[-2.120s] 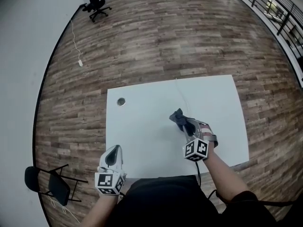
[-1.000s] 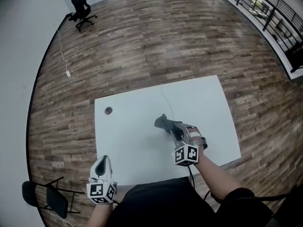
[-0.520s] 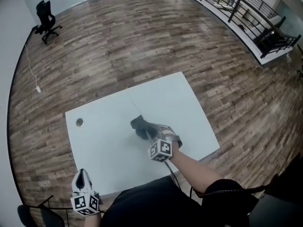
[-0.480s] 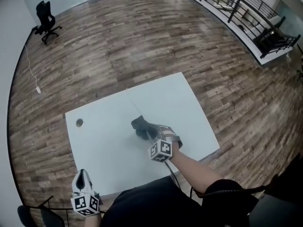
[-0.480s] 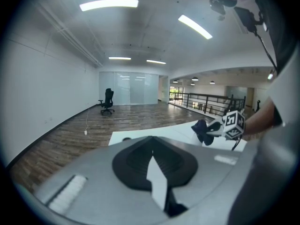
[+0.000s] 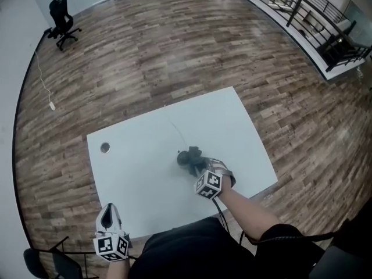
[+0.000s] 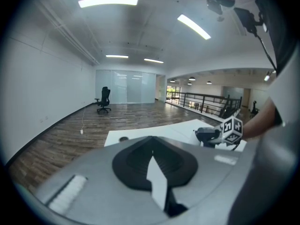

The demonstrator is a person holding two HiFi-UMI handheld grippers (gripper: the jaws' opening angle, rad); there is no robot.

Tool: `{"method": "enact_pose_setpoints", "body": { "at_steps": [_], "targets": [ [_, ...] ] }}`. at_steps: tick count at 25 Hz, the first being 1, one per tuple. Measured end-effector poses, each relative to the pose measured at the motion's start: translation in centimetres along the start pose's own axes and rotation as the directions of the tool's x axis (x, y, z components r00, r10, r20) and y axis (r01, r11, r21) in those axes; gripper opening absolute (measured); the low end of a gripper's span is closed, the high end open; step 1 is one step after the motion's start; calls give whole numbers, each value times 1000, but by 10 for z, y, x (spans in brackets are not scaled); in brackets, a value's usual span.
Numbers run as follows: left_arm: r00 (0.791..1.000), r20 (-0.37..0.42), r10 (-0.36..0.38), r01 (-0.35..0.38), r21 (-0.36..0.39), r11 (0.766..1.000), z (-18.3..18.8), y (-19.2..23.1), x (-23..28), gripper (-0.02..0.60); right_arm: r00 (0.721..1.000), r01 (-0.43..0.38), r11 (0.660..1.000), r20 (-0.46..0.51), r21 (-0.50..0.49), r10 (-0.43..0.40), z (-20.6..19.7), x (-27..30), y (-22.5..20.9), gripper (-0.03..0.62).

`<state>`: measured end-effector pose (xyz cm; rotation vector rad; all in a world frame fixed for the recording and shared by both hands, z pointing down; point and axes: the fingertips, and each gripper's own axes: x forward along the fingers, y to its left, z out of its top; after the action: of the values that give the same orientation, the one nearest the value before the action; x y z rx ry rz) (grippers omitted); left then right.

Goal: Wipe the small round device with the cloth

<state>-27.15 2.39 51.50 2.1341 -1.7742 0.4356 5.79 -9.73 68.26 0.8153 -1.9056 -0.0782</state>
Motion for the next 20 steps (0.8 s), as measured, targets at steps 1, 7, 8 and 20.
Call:
{"method": "enact_pose_setpoints", "body": {
  "at_steps": [1,7,8,20],
  "targets": [
    [1000,-4,-11,11,2,1000,0,-2,3,8,1000,-23,1000,-20,6,23,-6,0,6,74],
    [995,13,-95,95,16,995,11,-23,31,8,995,97,985,19,142,-101,-14,-37,-26,74],
    [994,20,-111,110,15,994,12,-28,36,8,987,147,978,50,146,-156,-7,-51,-40,74],
    [984,27,-176,177,-70,982,-18,-40,50,8,980,196,916,78,-349,-180,75,-66,-21,74]
  ]
}}
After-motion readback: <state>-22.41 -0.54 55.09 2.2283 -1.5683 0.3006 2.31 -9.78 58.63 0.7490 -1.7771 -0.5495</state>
